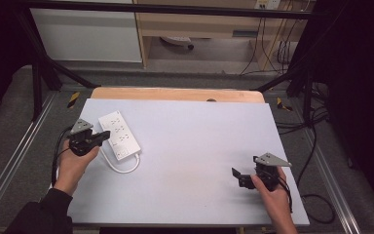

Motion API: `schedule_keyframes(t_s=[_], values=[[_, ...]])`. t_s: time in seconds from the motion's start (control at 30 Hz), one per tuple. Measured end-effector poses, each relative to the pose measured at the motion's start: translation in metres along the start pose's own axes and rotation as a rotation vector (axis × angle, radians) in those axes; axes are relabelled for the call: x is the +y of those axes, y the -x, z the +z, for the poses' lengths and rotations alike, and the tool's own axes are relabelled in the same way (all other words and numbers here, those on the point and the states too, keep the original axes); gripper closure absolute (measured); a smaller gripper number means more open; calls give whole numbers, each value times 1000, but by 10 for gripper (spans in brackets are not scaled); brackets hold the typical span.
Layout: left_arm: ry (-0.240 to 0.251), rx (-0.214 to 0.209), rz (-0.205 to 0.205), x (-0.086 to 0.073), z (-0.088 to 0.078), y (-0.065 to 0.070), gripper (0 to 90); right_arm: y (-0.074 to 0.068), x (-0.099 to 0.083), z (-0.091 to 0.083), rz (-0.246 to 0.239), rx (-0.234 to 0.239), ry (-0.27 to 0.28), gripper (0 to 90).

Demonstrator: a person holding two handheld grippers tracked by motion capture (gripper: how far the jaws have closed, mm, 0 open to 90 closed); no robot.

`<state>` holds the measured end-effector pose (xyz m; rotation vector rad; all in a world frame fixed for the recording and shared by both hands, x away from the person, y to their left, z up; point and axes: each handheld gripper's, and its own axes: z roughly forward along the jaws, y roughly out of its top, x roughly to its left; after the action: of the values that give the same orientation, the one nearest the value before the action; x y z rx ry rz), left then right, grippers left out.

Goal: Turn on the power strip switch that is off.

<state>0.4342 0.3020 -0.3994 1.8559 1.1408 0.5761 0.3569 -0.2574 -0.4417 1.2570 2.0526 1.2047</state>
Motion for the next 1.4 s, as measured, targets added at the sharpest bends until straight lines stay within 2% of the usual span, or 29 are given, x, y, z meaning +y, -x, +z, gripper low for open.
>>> schedule_keyframes(t_s=[0.57, 1.4], values=[[-56, -13, 4, -10, 16, 1, 899, 0, 0, 0, 0, 0, 0, 24], [-71, -8, 8, -18, 25, 1, 899, 0, 0, 0, -2, 1, -2, 24]])
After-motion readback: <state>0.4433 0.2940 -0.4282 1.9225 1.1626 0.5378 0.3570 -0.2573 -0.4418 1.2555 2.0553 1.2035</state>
